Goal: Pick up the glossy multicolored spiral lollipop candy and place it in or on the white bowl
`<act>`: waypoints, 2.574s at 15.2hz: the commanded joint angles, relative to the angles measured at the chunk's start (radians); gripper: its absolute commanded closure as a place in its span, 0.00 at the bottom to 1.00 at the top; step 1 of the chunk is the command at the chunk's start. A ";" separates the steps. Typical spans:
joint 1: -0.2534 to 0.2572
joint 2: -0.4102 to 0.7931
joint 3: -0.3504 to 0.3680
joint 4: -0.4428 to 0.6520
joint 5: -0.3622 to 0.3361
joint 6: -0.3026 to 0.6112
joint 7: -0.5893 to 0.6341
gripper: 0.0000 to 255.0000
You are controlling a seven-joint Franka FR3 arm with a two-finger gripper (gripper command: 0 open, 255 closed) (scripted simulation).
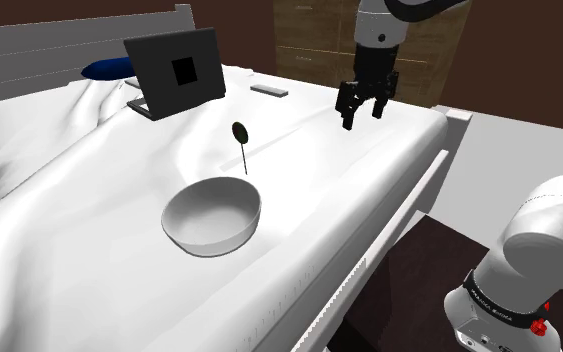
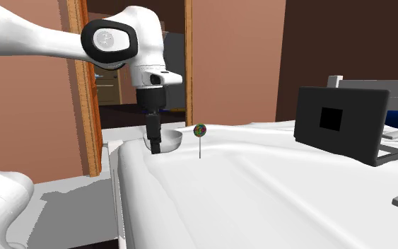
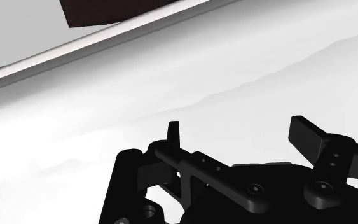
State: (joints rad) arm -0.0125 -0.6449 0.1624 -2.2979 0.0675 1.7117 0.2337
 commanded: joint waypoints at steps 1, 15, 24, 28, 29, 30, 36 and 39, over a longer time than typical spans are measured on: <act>-0.006 0.042 0.032 0.030 0.056 0.005 0.108 0.00; -0.051 0.428 0.197 0.338 0.308 0.166 0.771 0.00; -0.050 0.609 0.235 0.469 0.339 0.291 1.008 0.00; -0.039 0.631 0.247 0.437 0.336 0.349 1.010 0.00; -0.039 0.631 0.247 0.437 0.336 0.349 1.010 0.00; -0.039 0.631 0.247 0.437 0.336 0.349 1.010 0.00; -0.039 0.631 0.247 0.437 0.336 0.349 1.010 0.00; -0.039 0.631 0.247 0.437 0.336 0.349 1.010 1.00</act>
State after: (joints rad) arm -0.0513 -0.0142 0.4095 -1.8608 0.4039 2.0605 1.2436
